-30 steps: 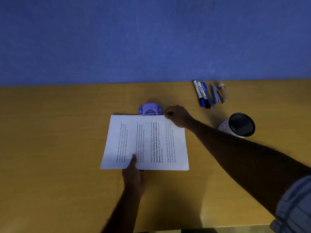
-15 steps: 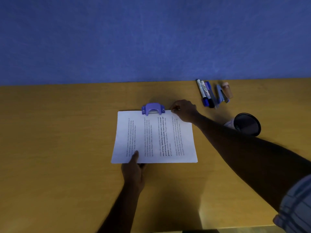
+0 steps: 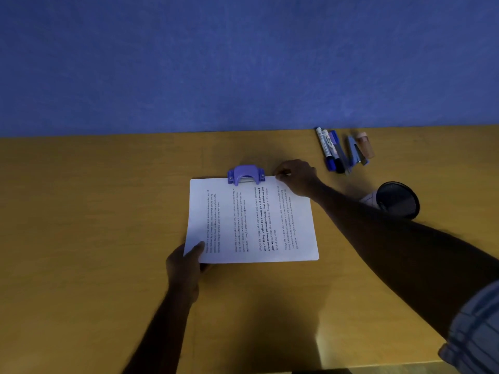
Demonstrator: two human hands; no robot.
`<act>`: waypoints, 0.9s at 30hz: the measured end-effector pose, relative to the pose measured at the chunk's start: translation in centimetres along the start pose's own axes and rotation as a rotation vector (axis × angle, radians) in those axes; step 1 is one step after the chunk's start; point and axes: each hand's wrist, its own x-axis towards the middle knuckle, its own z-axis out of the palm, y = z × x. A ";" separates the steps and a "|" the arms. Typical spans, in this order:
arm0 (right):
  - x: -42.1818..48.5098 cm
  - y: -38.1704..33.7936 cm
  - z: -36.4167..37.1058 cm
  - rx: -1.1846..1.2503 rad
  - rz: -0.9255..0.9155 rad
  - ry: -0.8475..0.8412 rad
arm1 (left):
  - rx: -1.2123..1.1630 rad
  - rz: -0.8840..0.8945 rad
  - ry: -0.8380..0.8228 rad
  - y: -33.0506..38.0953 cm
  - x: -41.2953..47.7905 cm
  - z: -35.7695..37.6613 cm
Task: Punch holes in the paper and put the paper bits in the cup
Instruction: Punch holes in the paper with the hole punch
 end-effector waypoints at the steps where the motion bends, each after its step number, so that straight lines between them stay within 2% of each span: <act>1: 0.0 0.0 0.0 -0.013 -0.006 0.004 | 0.006 -0.005 0.002 0.0 0.1 0.0; 5: 0.4 -1.1 -0.4 -0.028 -0.011 0.040 | 0.018 0.017 0.036 -0.4 0.3 0.0; 10: 1.9 -5.1 -0.7 0.113 -0.108 0.014 | 0.025 0.028 0.056 -0.7 0.3 0.1; 13: 2.8 -7.0 -0.5 -0.015 -0.176 -0.062 | 0.041 0.048 0.057 -0.9 0.5 0.0; 15: 3.2 -7.3 -0.3 -0.052 -0.175 -0.109 | 0.035 0.052 0.059 -1.0 0.5 0.0; 22: 4.3 -6.9 -0.2 0.044 -0.139 -0.136 | -0.026 0.061 0.095 -1.1 0.2 0.3; 27: 4.7 -6.7 -0.1 0.003 -0.125 -0.173 | 0.044 0.124 0.102 -1.1 0.5 0.2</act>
